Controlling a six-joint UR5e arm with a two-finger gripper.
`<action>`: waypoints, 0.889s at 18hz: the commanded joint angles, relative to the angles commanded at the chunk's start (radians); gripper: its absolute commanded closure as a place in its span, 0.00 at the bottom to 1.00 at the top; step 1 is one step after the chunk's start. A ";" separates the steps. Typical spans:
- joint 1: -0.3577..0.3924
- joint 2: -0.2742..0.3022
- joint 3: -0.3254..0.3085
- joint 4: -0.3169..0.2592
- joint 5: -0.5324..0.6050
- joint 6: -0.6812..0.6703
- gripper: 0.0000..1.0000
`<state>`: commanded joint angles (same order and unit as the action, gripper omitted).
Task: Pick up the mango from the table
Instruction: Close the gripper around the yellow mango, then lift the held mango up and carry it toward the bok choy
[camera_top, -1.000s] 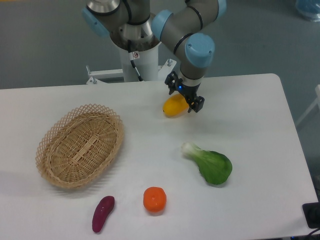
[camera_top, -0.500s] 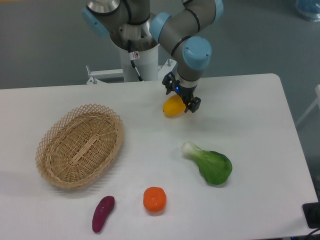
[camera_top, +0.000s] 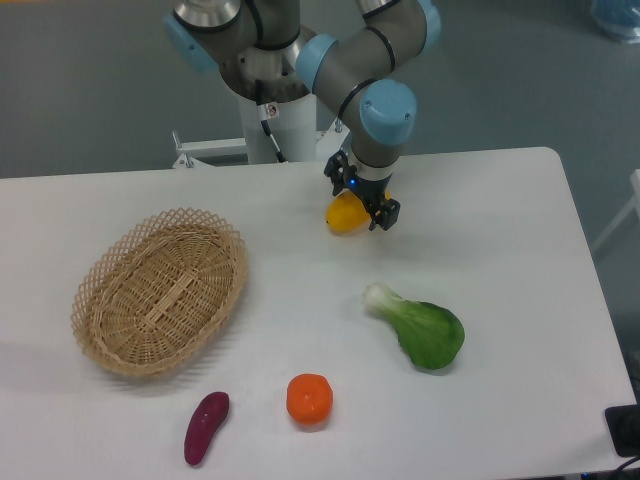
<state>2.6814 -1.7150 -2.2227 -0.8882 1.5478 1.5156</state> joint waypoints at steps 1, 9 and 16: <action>0.000 -0.003 0.000 0.002 0.000 0.000 0.00; -0.012 -0.012 0.011 0.006 0.002 -0.008 0.58; -0.008 -0.005 0.074 -0.018 0.006 -0.008 0.75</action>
<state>2.6737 -1.7196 -2.1492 -0.9066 1.5539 1.5079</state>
